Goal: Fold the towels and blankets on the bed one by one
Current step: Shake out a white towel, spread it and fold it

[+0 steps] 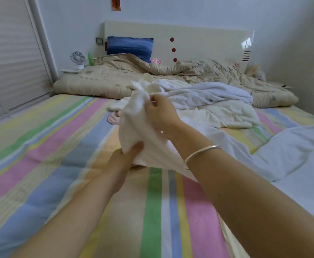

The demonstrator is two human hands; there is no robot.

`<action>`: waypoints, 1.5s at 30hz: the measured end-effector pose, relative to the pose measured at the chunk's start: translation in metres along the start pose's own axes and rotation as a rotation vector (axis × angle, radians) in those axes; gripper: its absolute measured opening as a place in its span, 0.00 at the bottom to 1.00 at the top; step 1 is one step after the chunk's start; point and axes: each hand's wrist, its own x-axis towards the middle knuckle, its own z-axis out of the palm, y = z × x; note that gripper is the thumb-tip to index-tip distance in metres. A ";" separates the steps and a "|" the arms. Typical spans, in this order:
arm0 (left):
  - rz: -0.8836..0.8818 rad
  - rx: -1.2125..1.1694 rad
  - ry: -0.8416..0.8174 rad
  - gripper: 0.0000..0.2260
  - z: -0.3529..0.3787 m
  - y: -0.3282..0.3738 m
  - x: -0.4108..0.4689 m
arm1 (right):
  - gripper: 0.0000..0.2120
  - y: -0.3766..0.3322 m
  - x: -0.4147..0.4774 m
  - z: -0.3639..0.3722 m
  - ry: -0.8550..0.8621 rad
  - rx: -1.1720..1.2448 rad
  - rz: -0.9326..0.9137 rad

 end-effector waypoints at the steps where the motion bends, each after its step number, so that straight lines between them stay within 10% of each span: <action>1: -0.050 -0.050 0.064 0.14 -0.012 -0.002 -0.008 | 0.16 0.004 -0.006 0.003 -0.060 -0.118 0.043; 4: -0.199 -0.025 0.332 0.06 -0.073 -0.014 -0.039 | 0.25 0.023 -0.051 0.009 -0.101 -0.391 0.040; 8: -0.266 0.001 0.471 0.13 -0.153 -0.010 -0.088 | 0.10 0.035 -0.153 0.024 0.190 -0.504 -0.304; 13: -0.240 0.168 0.672 0.07 -0.210 0.009 -0.130 | 0.15 0.033 -0.263 0.069 -0.124 -0.593 -0.602; 34: -0.192 1.112 0.803 0.30 -0.282 -0.014 -0.234 | 0.22 -0.042 -0.355 0.080 0.002 -0.999 -0.565; 45: -0.188 0.801 0.749 0.42 -0.284 -0.006 -0.248 | 0.15 -0.043 -0.364 0.077 -0.724 -0.382 -0.071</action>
